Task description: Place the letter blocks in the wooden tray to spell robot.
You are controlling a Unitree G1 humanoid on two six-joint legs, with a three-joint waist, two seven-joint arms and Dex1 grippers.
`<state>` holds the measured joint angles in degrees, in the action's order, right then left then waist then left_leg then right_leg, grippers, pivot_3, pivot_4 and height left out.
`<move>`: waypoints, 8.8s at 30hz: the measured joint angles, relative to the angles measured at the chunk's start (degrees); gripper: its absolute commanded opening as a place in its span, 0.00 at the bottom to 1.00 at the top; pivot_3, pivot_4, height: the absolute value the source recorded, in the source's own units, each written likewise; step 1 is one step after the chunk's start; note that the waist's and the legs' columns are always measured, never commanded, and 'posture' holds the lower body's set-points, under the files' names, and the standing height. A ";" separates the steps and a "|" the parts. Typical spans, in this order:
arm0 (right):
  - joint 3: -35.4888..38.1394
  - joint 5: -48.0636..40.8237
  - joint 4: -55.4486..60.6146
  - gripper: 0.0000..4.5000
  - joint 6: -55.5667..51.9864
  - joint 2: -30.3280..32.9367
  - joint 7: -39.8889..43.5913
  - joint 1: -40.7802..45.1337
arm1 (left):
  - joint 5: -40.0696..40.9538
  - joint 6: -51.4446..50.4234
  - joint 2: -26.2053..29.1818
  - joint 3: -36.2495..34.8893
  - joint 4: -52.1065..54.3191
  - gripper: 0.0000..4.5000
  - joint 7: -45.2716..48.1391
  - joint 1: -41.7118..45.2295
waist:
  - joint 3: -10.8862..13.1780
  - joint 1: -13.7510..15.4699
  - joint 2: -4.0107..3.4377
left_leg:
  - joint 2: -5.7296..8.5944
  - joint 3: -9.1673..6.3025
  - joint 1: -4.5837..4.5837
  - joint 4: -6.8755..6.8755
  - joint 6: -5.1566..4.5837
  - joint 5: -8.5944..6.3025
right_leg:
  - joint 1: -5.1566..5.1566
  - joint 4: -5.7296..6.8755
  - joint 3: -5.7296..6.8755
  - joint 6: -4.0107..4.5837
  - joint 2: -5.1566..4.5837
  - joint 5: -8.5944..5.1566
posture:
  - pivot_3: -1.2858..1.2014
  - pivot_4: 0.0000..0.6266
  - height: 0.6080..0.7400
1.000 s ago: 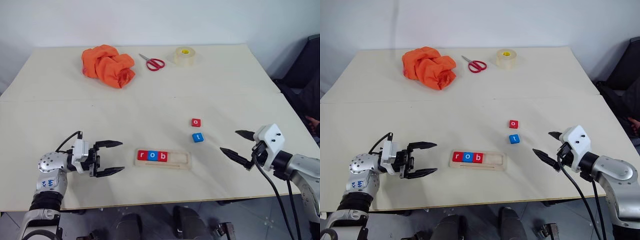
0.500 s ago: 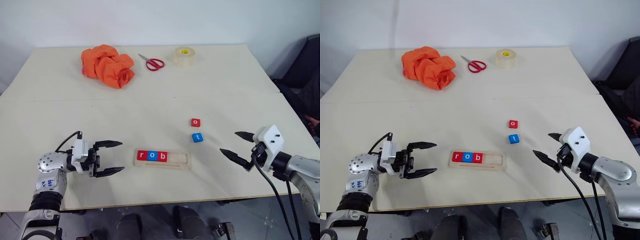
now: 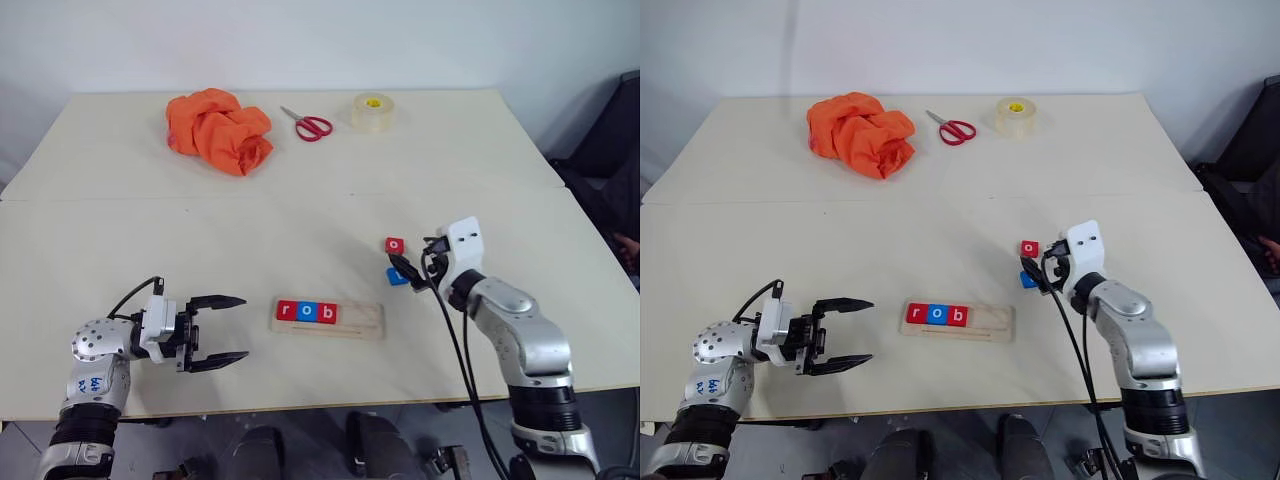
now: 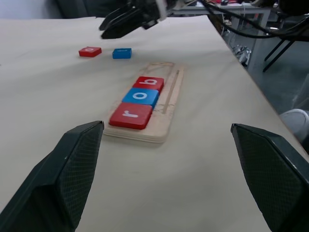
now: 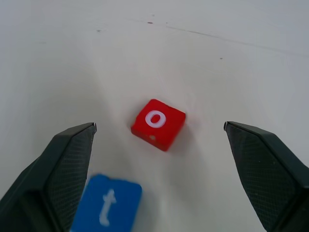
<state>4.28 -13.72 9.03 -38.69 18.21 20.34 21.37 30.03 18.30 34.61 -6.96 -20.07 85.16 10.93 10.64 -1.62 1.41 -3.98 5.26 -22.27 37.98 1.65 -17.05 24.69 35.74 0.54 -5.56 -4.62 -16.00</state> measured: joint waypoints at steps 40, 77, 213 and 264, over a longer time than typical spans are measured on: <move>3.20 1.73 14.86 0.32 -18.29 -5.56 -14.44 0.28 | -0.01 -0.95 -0.82 -0.84 -0.35 1.00 0.80 1.37 | 0.00 -1.00 -0.01 | -0.07 -0.02 -0.13 -0.17 -0.02 -0.01 | 0.16 -0.11 0.04 0.02 0.02 -0.01 | 0.52 0.24 1.00; 2.33 -9.19 41.72 0.99 -35.85 20.77 6.81 -13.63 | 11.20 2.52 11.63 12.74 -5.63 1.00 0.92 4.64 | -0.01 -0.07 0.02 | 0.00 -0.02 -0.12 -0.65 -0.02 -0.01 | 0.26 -0.46 0.09 0.12 0.04 -0.09 | 0.52 0.24 1.00; -19.95 -6.37 18.22 0.99 -21.38 31.05 33.56 10.92 | 3.40 0.69 1.20 0.32 1.40 1.00 0.83 -1.23 | 0.01 0.01 0.04 | -0.11 0.06 -0.24 -0.04 0.02 -0.06 | 0.37 -0.06 0.03 0.16 0.07 0.02 | 0.52 0.24 1.00; -2.56 -4.35 7.89 0.99 -1.73 3.40 1.23 -8.69 | 2.84 -0.27 0.77 0.52 2.22 1.00 0.80 -1.04 | -0.03 0.02 0.09 | -0.08 0.03 0.01 0.00 -0.03 -0.09 | -0.04 -0.15 0.01 0.08 0.08 0.07 | 0.52 0.24 1.00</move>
<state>1.72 -18.07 16.91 -40.42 21.61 21.57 12.68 32.87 18.03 35.38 -6.44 -17.84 85.96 9.89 10.61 -1.61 1.50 -4.06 5.29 -22.26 37.97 1.61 -17.14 24.65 35.59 0.55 -5.48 -4.54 -15.93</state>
